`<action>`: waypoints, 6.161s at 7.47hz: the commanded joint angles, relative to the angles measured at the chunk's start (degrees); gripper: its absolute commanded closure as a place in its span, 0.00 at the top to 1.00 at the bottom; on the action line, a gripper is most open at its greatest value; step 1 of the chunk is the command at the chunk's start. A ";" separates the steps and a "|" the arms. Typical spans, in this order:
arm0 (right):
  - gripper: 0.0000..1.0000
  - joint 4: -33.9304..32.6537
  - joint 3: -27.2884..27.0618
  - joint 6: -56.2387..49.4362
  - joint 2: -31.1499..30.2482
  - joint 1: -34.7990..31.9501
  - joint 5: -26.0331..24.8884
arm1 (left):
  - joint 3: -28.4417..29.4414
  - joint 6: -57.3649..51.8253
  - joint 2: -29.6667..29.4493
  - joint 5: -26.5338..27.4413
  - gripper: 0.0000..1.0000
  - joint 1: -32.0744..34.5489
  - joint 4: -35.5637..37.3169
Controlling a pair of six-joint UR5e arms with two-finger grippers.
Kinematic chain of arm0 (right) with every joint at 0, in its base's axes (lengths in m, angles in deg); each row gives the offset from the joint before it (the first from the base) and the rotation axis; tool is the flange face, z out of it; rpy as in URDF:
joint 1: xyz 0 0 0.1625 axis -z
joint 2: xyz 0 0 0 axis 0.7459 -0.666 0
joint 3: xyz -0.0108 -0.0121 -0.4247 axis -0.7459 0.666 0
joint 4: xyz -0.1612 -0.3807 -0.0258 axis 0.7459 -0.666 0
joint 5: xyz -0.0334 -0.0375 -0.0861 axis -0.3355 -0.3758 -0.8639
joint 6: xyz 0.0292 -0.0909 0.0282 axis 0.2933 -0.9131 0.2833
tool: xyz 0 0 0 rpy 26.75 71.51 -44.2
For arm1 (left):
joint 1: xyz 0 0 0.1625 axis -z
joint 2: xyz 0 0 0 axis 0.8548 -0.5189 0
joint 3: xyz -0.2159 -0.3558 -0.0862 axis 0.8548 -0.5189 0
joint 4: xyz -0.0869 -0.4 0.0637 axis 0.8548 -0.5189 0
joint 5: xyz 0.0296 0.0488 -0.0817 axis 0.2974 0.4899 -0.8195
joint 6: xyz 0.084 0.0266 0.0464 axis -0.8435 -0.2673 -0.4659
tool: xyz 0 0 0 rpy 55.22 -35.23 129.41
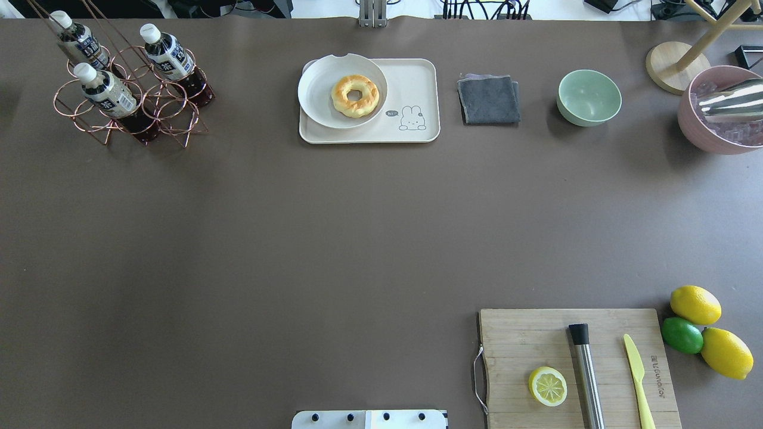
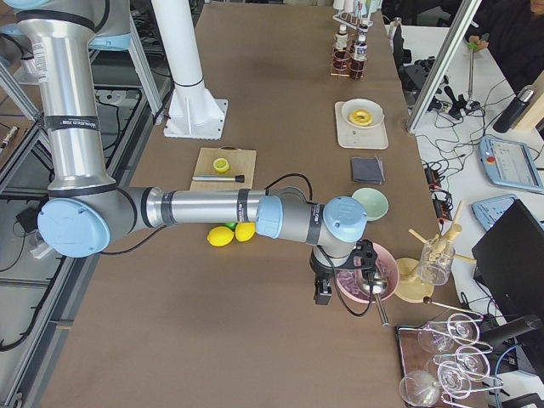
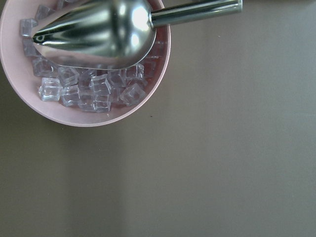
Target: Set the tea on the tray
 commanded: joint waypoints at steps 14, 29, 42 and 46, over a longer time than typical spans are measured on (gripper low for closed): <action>1.00 1.49 2.65 -0.28 0.44 0.18 0.08 | -1.28 -0.09 -0.94 0.24 0.97 0.91 3.66; 1.00 3.07 2.82 0.16 0.97 1.67 -0.09 | -1.81 0.00 -0.33 0.77 0.97 0.82 3.66; 1.00 4.57 1.07 1.48 2.11 2.11 0.35 | -6.52 0.70 -0.24 1.02 0.97 0.04 3.31; 1.00 4.39 1.68 1.65 3.51 2.02 0.26 | -10.05 7.03 -6.46 0.68 0.97 -6.80 3.22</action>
